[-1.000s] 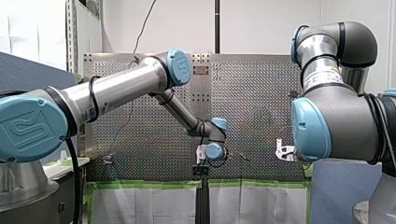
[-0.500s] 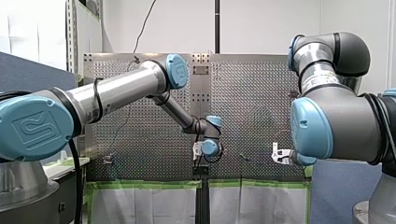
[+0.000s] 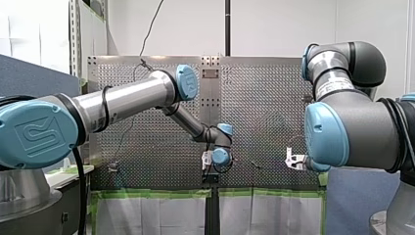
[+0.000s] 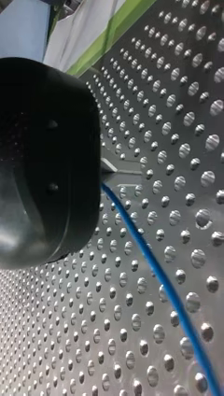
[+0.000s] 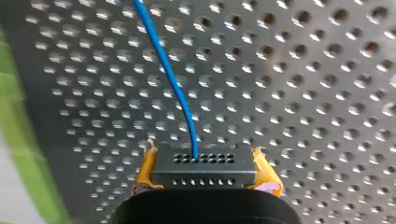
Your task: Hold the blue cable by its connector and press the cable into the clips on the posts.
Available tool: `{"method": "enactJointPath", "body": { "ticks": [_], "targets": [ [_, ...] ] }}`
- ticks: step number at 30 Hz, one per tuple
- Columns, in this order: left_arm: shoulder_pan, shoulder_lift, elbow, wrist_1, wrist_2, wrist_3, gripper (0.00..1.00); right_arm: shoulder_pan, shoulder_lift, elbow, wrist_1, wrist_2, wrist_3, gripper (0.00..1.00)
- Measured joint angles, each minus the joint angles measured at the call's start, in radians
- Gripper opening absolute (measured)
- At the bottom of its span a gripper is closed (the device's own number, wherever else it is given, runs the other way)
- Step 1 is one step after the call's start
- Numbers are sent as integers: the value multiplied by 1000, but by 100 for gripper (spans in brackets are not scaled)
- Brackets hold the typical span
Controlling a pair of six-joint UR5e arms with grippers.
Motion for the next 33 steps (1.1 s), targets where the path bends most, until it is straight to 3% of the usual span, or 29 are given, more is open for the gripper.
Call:
{"method": "enactJointPath", "body": {
  "ticks": [10,19,20,21,22,23,30,32,33],
  "targets": [
    [-7,0,-5,-2,-1,3,0,0,15,-24,2,-26,4,0],
    [-13,1,-28,2,-1,5,0,6,42,-47,27,-42,-5,0],
    [-13,1,-28,2,-1,5,15,6,42,-50,31,-42,-7,0],
    [-14,1,-29,4,0,7,15,6,43,-52,35,-43,-9,0],
    [-14,1,-30,7,0,9,31,7,43,-54,39,-43,-11,0],
    [-15,1,-32,11,0,14,35,7,43,-56,41,-43,-12,0],
    [-26,1,-44,22,8,73,32,8,43,-58,47,-43,-14,0],
    [-30,1,-45,16,18,86,51,9,43,-58,47,-43,-14,0],
    [-33,1,-46,13,25,96,51,10,43,-58,47,-43,-14,0]
  ]
}}
